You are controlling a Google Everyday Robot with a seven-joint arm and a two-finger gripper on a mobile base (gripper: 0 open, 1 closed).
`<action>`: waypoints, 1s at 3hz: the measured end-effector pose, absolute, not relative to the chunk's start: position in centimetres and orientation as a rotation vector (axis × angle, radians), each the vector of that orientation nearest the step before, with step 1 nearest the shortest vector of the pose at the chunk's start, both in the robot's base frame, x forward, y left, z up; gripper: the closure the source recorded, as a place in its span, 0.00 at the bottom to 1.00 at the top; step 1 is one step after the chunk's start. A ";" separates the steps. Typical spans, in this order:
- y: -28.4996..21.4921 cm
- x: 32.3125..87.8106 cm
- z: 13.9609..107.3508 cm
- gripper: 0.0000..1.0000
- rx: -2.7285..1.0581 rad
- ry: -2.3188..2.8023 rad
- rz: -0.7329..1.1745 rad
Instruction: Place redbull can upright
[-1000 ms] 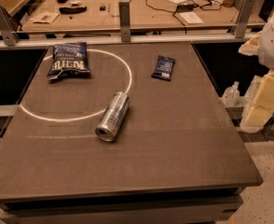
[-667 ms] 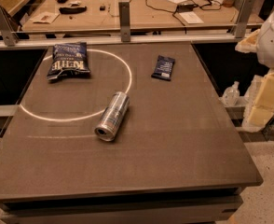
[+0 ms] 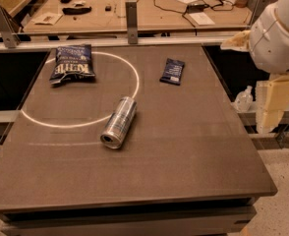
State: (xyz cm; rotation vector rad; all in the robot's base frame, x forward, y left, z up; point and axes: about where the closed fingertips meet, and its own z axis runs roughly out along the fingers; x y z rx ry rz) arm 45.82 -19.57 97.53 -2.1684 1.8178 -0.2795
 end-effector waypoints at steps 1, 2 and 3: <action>-18.6 46.2 96.6 0.00 -2.360 1.608 -0.349; -17.1 46.3 95.8 0.00 -2.516 1.405 -0.402; -17.1 46.3 95.8 0.00 -2.516 1.405 -0.402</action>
Offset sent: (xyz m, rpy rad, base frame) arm 0.0098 0.0413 -0.0346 -0.2333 -0.0412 0.5021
